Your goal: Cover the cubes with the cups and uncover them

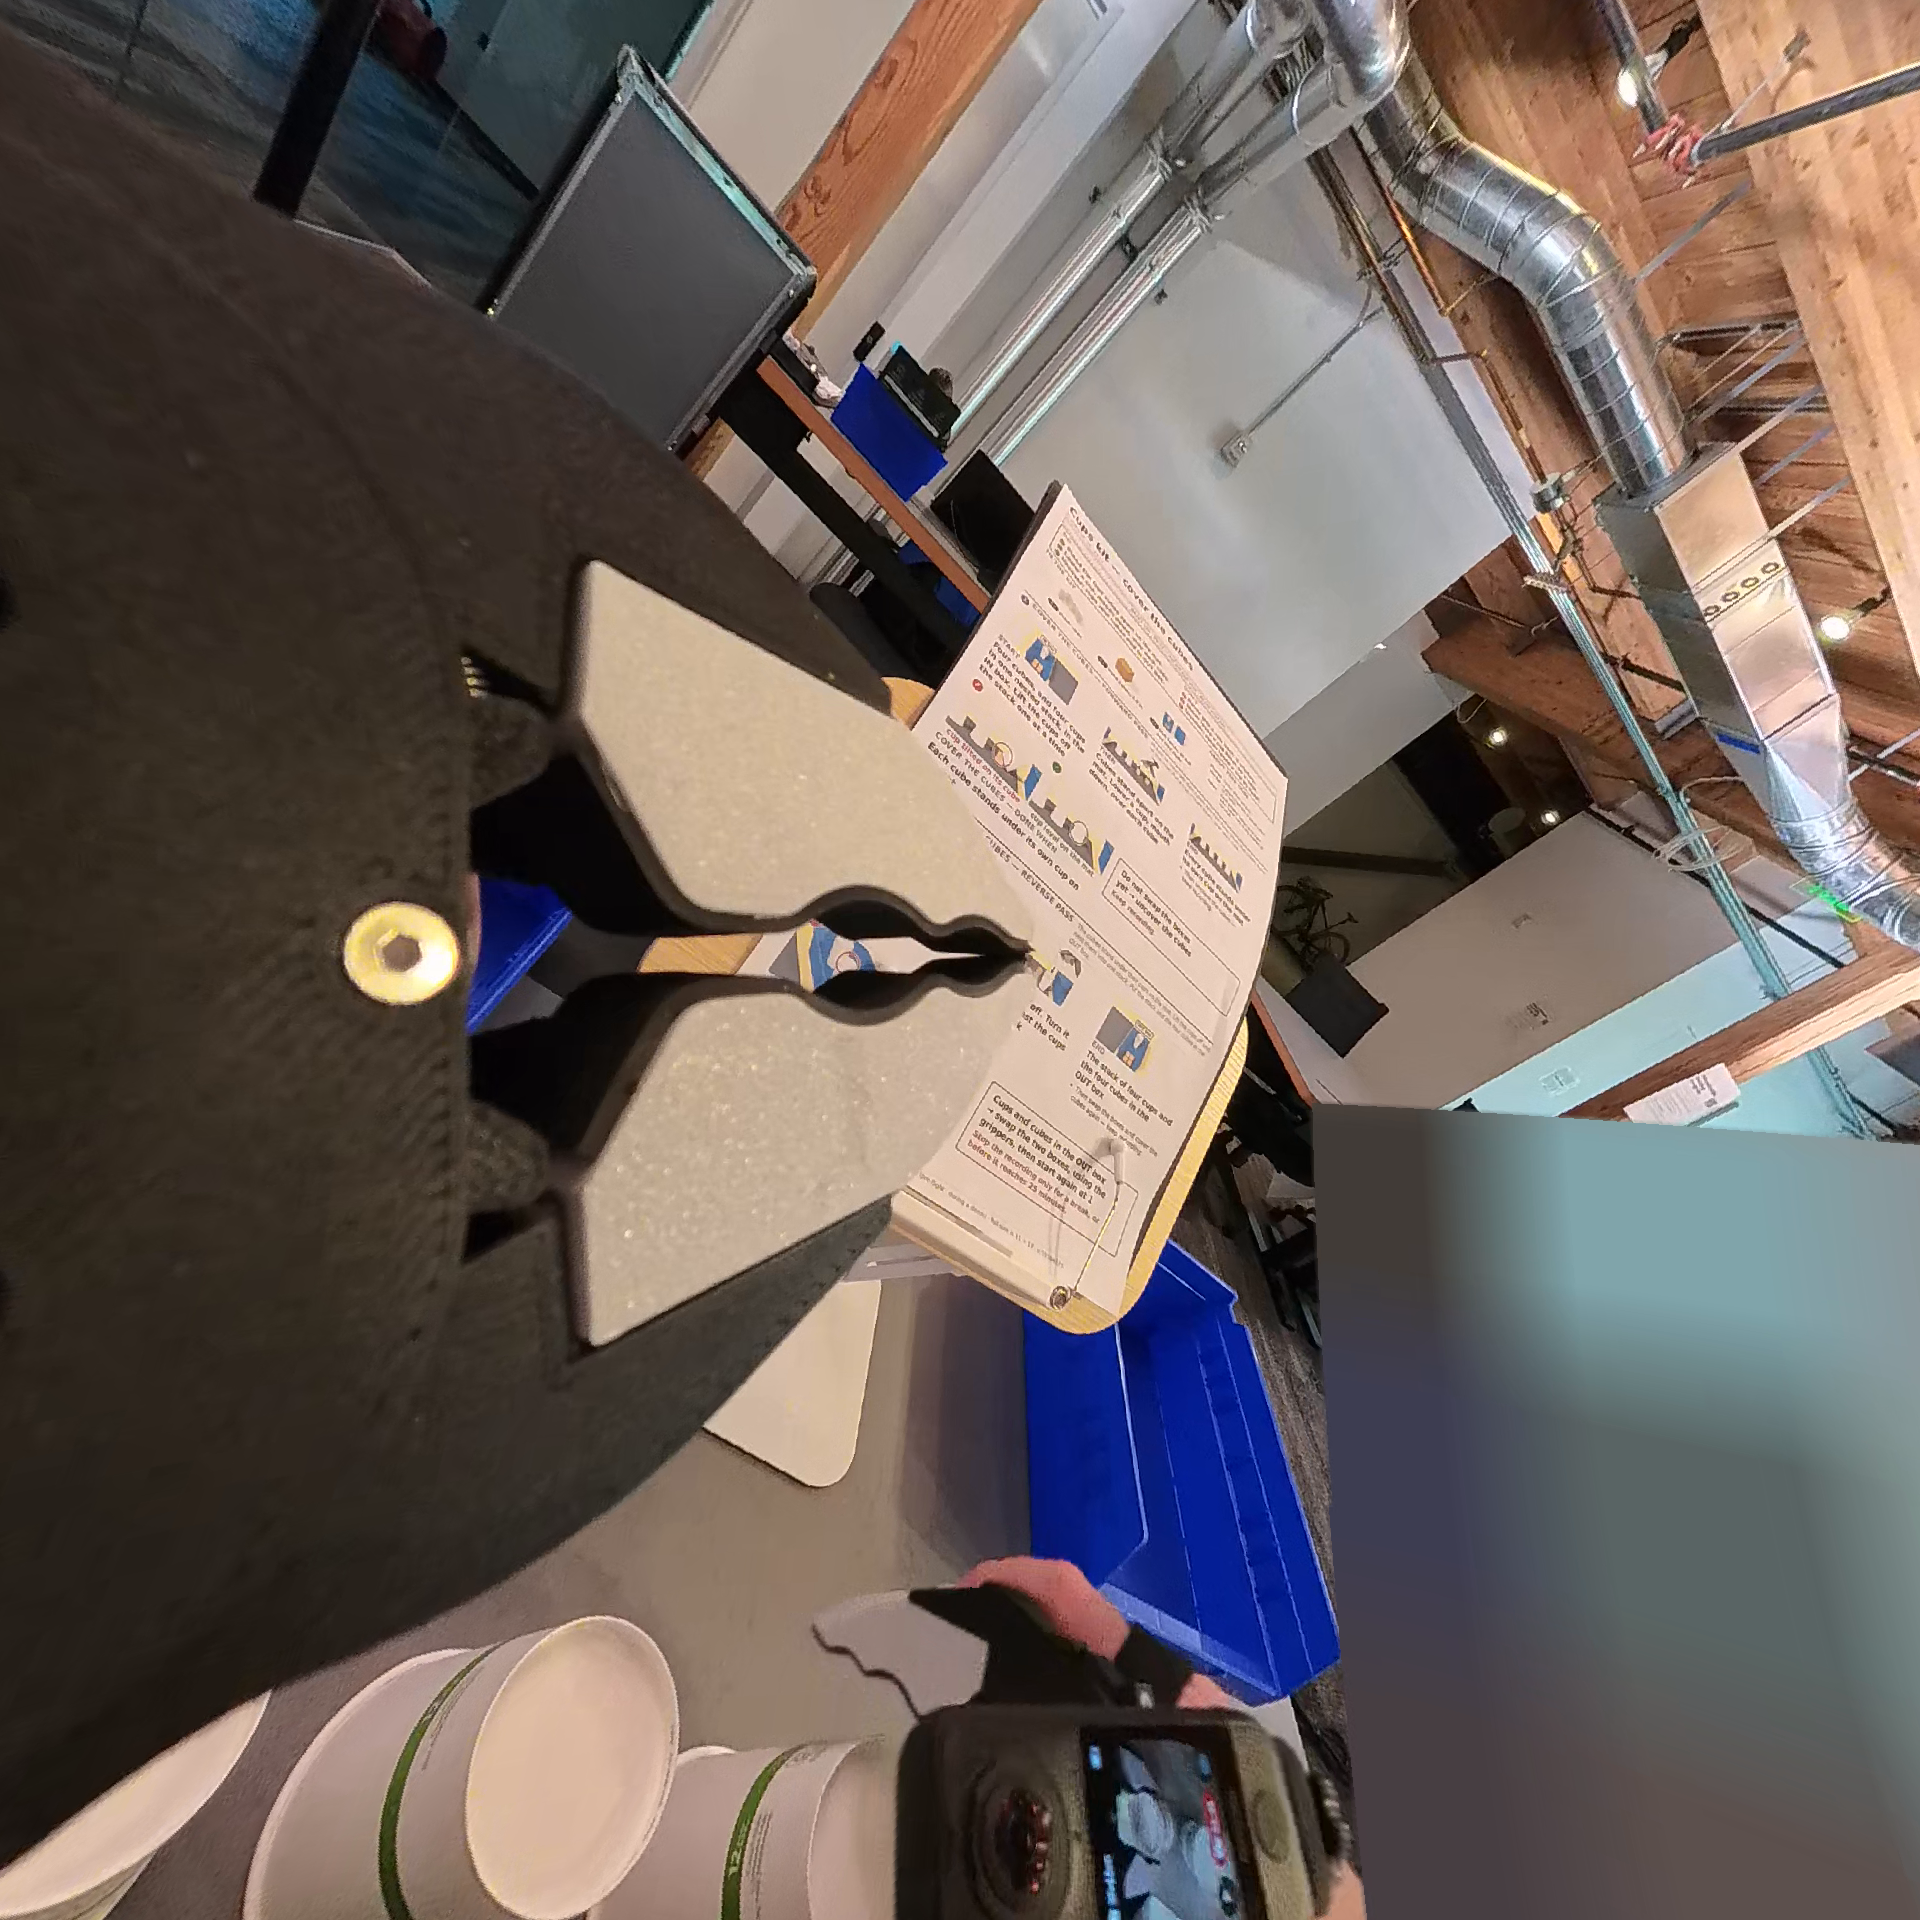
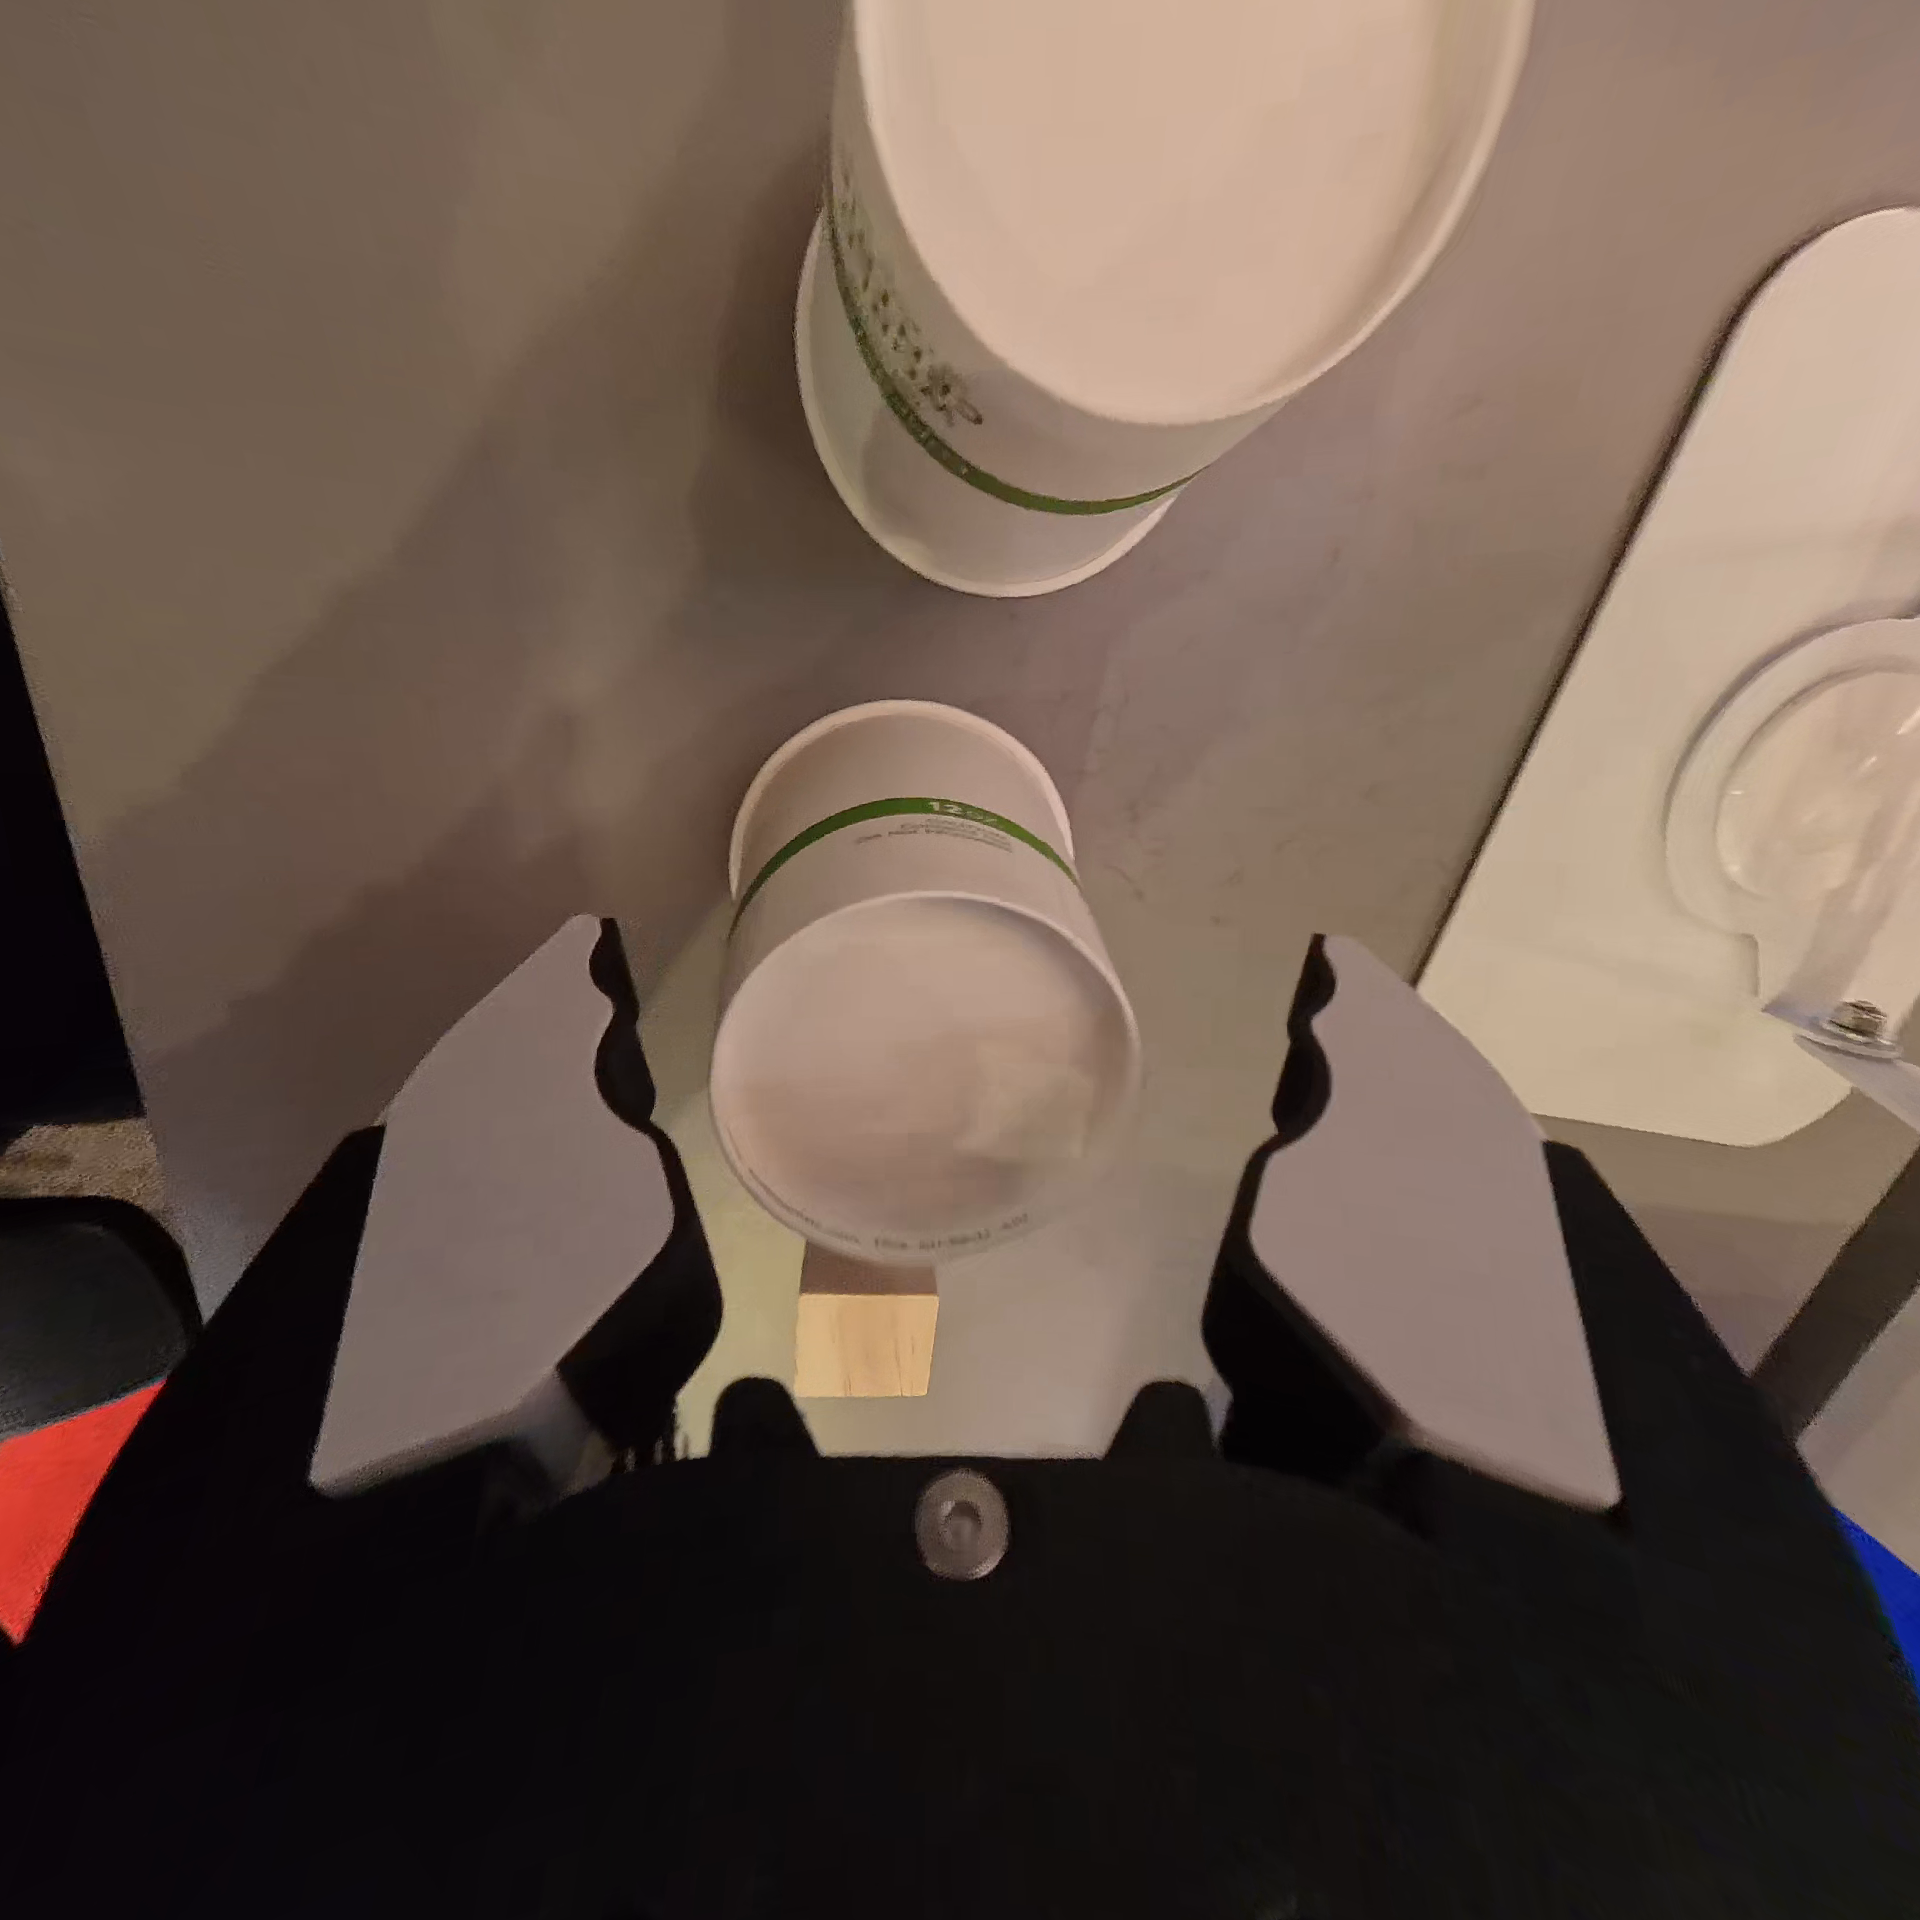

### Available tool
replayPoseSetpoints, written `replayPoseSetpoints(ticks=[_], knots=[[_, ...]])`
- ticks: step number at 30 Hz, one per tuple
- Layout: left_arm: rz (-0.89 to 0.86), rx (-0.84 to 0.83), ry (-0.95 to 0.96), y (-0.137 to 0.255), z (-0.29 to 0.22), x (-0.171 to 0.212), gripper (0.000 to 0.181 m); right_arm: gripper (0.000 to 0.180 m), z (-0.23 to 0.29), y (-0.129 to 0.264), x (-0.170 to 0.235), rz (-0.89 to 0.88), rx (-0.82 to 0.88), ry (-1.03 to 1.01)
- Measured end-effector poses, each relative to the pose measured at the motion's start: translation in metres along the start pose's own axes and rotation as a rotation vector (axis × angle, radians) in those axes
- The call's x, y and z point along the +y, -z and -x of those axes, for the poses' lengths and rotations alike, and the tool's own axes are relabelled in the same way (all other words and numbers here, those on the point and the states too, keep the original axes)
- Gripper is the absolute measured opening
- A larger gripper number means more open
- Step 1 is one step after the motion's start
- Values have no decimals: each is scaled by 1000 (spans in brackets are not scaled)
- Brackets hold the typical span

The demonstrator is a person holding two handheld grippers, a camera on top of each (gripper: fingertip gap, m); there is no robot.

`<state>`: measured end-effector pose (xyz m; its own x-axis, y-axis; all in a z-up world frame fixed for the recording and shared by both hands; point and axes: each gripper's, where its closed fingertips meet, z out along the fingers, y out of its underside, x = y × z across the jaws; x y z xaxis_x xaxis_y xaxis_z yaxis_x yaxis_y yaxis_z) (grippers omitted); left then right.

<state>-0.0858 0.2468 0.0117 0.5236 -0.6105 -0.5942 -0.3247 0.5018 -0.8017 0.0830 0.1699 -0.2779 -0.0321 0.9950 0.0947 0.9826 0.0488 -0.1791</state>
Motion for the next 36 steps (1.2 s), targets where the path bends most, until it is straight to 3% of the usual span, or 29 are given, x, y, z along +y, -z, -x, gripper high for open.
replayPoseSetpoints(ticks=[6, 14, 21, 26, 32, 36], knots=[[3, -6, 1, 0, 2, 2, 0, 112, -16, 35, -3, -109, 90, -46], [38, -26, -3, -3, 7, 11, 0, 85, -35, 79, -9, -368, 215, -118], [72, -29, -11, -9, 7, 20, 0, 59, -33, 86, -12, -463, 243, -113], [128, -74, -40, -9, 17, 33, 0, 56, -34, 85, -11, -488, 253, -120], [282, -93, -54, -13, 45, 91, 15, 54, -37, 90, -6, -516, 273, -139], [450, -77, -90, -26, 65, 151, 40, 52, -42, 91, -5, -540, 285, -149]])
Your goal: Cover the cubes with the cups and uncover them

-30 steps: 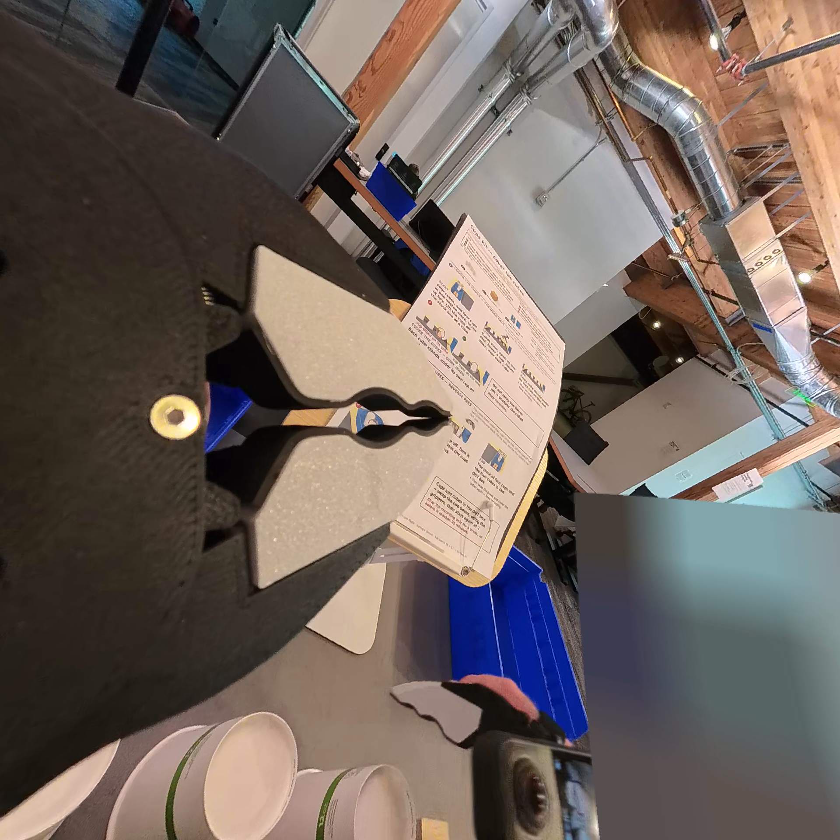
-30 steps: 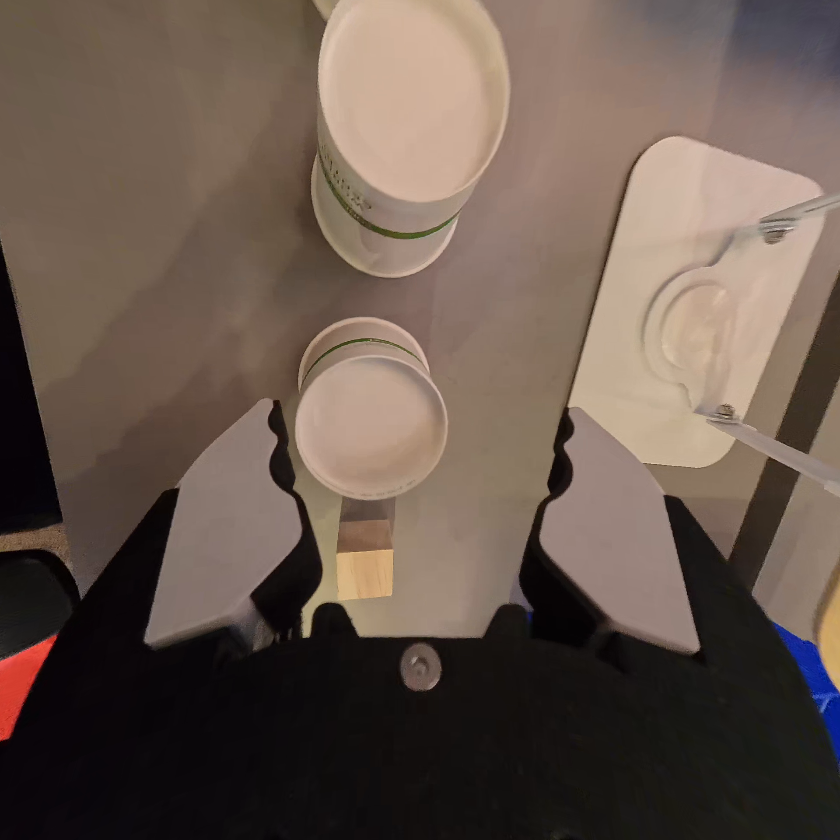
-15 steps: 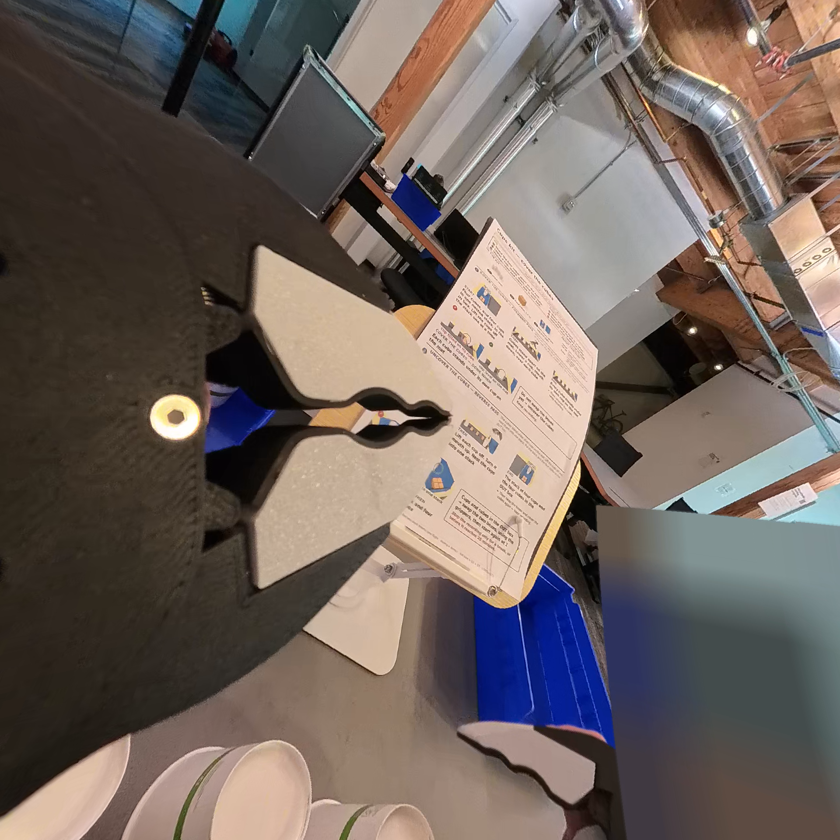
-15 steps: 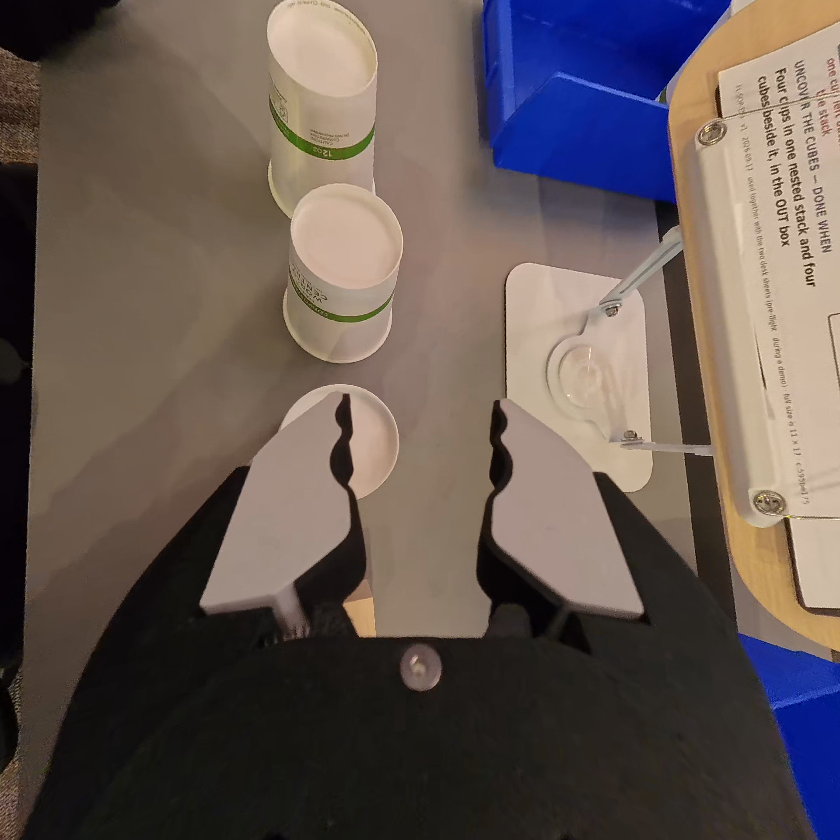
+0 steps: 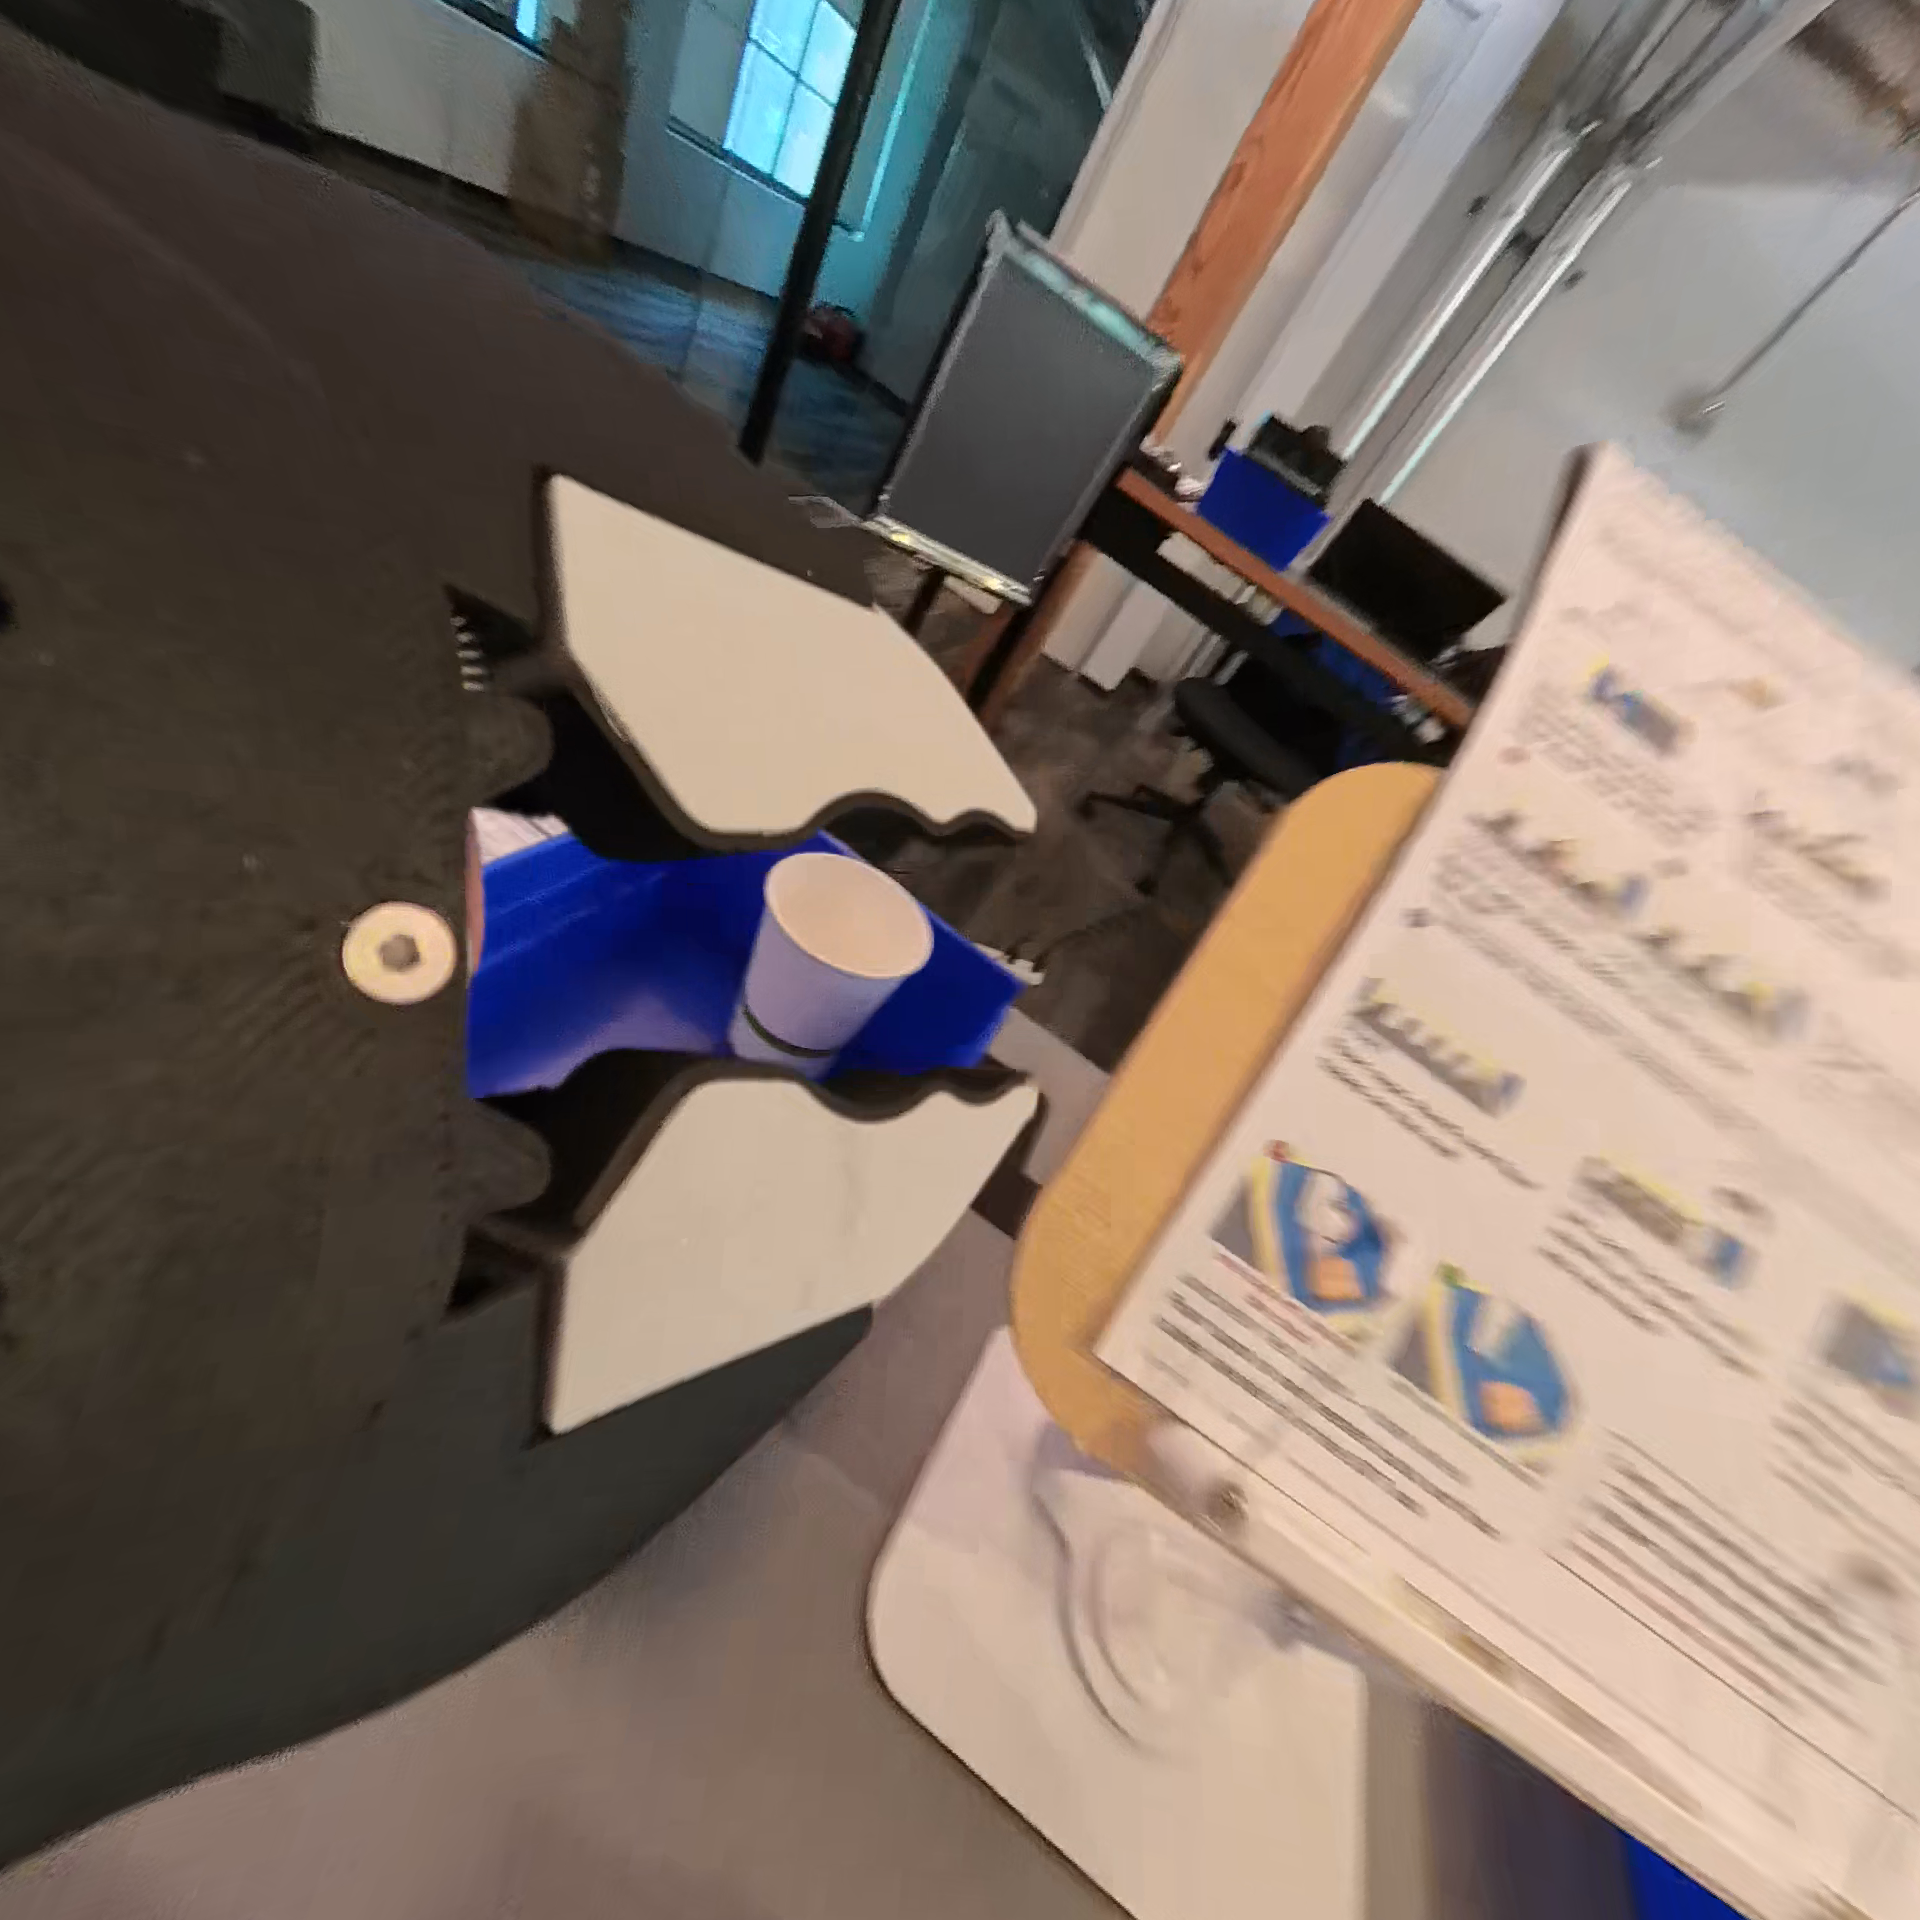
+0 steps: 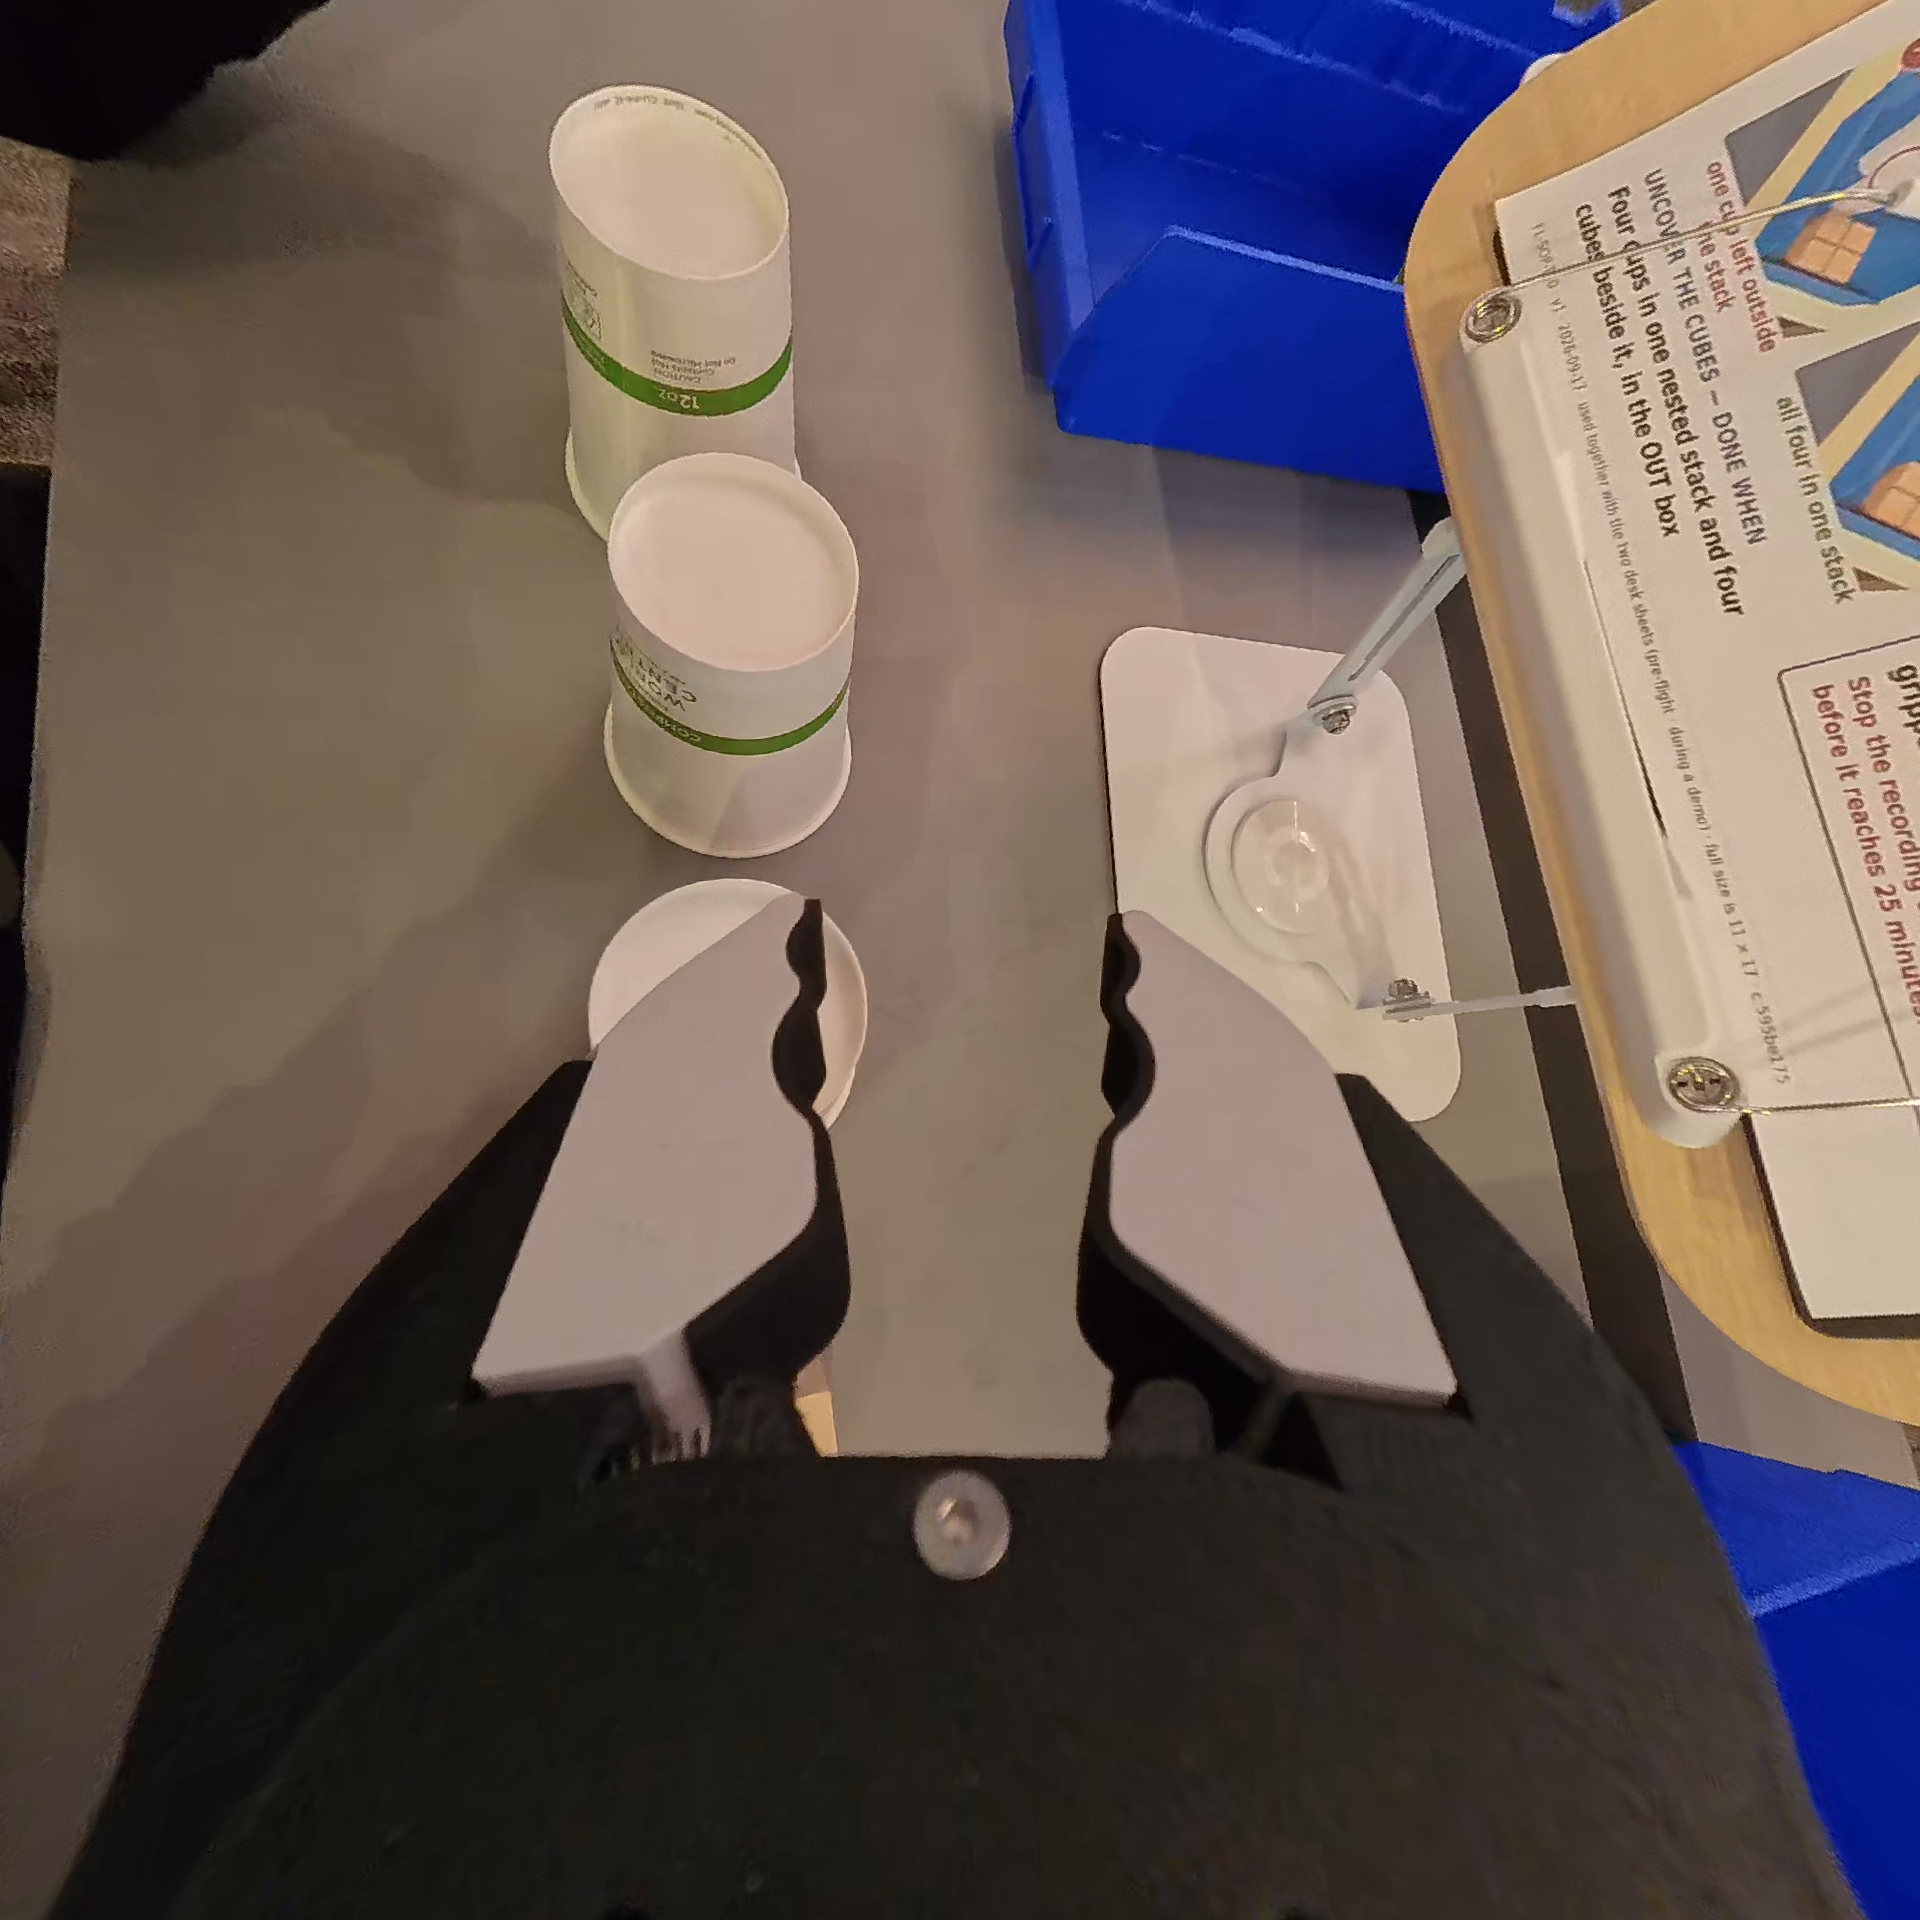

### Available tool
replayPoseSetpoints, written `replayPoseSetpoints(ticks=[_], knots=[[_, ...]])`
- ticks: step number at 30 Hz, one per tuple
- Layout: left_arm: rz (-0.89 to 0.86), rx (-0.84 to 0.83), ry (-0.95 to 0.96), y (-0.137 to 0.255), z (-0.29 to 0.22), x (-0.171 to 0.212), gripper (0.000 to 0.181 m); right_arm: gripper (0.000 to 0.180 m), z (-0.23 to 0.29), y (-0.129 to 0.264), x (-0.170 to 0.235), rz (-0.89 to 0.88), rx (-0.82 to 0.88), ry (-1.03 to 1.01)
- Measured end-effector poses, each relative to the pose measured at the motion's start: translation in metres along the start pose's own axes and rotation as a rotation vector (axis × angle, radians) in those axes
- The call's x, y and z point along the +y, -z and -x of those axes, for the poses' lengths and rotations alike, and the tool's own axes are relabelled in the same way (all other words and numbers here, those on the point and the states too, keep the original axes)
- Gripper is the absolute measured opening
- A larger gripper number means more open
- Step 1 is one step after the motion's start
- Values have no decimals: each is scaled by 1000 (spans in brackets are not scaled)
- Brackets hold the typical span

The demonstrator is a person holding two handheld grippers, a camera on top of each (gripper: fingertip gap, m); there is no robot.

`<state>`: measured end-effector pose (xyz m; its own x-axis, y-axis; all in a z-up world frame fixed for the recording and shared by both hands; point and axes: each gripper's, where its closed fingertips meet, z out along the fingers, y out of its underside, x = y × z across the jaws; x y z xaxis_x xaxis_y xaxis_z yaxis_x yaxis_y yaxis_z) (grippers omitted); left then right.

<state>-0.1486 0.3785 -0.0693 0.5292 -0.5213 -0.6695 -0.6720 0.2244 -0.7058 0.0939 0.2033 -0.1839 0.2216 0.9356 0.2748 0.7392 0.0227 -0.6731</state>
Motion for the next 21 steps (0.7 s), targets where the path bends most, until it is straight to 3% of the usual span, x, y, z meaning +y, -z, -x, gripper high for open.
replayPoseSetpoints(ticks=[11, 21], knots=[[244, 232, -89, -85, -5, 107, 46, 49, -10, -7, 7, -55, 6, -29], [378, 386, -166, -127, -27, 148, 43, 47, -17, -14, 14, -75, 1, -48]])
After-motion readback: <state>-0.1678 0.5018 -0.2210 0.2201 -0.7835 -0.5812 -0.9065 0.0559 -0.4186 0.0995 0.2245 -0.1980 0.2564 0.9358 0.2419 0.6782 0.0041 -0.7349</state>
